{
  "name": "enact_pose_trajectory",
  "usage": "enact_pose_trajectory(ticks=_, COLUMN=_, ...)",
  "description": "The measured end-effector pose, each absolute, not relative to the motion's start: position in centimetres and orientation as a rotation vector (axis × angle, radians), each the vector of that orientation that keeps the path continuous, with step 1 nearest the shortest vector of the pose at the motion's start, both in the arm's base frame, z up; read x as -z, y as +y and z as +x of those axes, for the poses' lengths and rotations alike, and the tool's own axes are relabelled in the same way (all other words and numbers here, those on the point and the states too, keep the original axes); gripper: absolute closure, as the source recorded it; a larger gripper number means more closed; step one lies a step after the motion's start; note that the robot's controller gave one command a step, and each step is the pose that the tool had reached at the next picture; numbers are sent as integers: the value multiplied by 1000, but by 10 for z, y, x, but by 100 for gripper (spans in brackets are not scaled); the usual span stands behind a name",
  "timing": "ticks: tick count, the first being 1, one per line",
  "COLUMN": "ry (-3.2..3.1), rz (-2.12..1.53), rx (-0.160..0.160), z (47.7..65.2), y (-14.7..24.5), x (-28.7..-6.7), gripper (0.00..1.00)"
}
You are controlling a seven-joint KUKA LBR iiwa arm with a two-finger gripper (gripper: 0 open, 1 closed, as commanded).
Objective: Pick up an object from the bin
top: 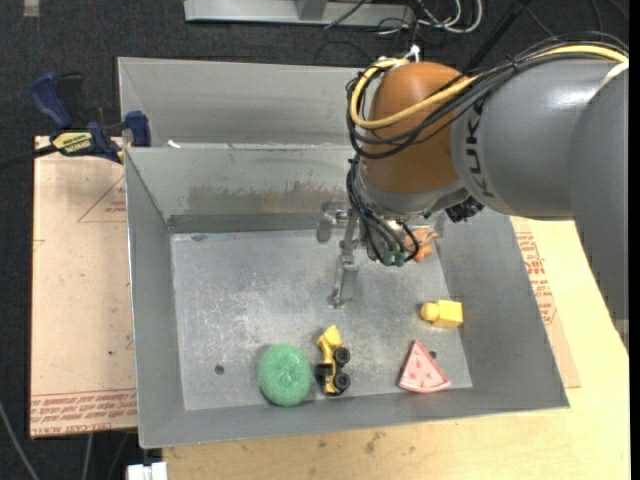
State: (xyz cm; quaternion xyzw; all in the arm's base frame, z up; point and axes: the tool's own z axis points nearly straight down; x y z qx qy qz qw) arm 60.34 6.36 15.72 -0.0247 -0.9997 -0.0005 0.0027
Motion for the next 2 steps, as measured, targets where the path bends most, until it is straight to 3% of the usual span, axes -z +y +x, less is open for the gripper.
enact_pose_trajectory(ticks=1, ry=-3140, rz=-232, rx=3, z=564, y=81, x=-147, gripper=0)
enact_pose_trajectory(ticks=2, ry=-3133, rz=-216, rx=2, z=550, y=84, x=-115, gripper=0)
